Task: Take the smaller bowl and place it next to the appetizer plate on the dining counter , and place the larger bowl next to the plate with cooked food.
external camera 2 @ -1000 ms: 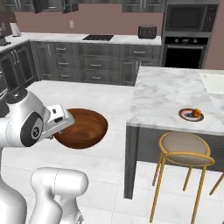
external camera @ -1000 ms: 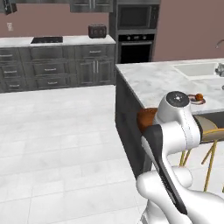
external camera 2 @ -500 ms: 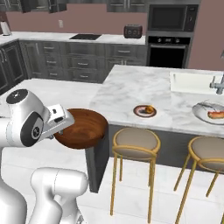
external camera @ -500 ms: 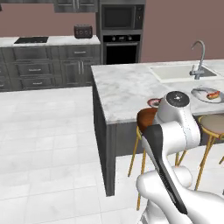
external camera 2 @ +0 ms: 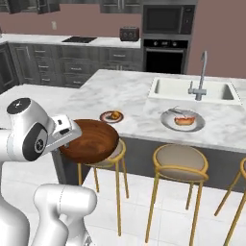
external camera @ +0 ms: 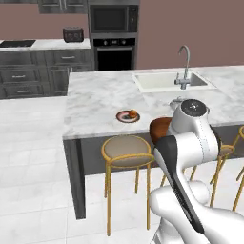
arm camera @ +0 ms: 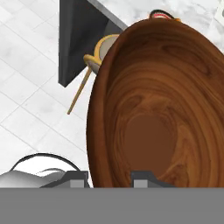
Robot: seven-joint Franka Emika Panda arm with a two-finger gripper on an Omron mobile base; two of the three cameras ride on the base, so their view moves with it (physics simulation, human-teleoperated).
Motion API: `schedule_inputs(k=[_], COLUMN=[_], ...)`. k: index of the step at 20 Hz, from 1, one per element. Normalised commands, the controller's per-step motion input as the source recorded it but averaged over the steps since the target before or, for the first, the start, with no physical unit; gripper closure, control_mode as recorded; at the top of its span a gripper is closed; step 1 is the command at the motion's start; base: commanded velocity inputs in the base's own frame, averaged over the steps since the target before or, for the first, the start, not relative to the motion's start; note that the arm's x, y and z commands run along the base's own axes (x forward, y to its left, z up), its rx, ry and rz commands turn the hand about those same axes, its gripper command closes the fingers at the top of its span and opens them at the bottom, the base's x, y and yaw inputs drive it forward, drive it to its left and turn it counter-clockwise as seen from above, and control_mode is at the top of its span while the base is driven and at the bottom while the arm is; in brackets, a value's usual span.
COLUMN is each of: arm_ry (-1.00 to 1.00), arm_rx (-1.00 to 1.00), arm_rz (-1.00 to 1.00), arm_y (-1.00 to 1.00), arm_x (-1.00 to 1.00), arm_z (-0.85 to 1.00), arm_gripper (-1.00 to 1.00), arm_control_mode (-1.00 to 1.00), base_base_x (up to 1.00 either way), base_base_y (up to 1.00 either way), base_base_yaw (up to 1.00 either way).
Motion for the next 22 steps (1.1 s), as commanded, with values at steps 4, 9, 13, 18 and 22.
schedule_inputs(k=[4, 9, 13, 18, 22], arm_ry=[0.00, 0.00, 0.00, 0.00, 0.00], arm_rx=[0.00, 0.00, 0.02, 0.10, 0.08], arm_rz=[0.00, 0.00, 0.01, 0.05, 0.04], arm_y=[0.00, 0.00, -0.20, -0.99, -1.00], arm_x=[0.00, 0.00, 0.19, 0.84, 1.00], arm_z=[0.00, 0.00, -0.06, -0.32, -0.33], arm_gripper=[1.00, 1.00, 1.00, 1.00, 1.00], arm_control_mode=[1.00, 1.00, -1.00, -1.00, -1.00], base_base_x=[0.38, 0.72, 0.66, 0.00, 0.00], base_base_y=[-1.00, -0.98, -0.55, 0.00, 0.00], base_base_yaw=[0.06, 0.07, 0.04, 0.00, 0.00])
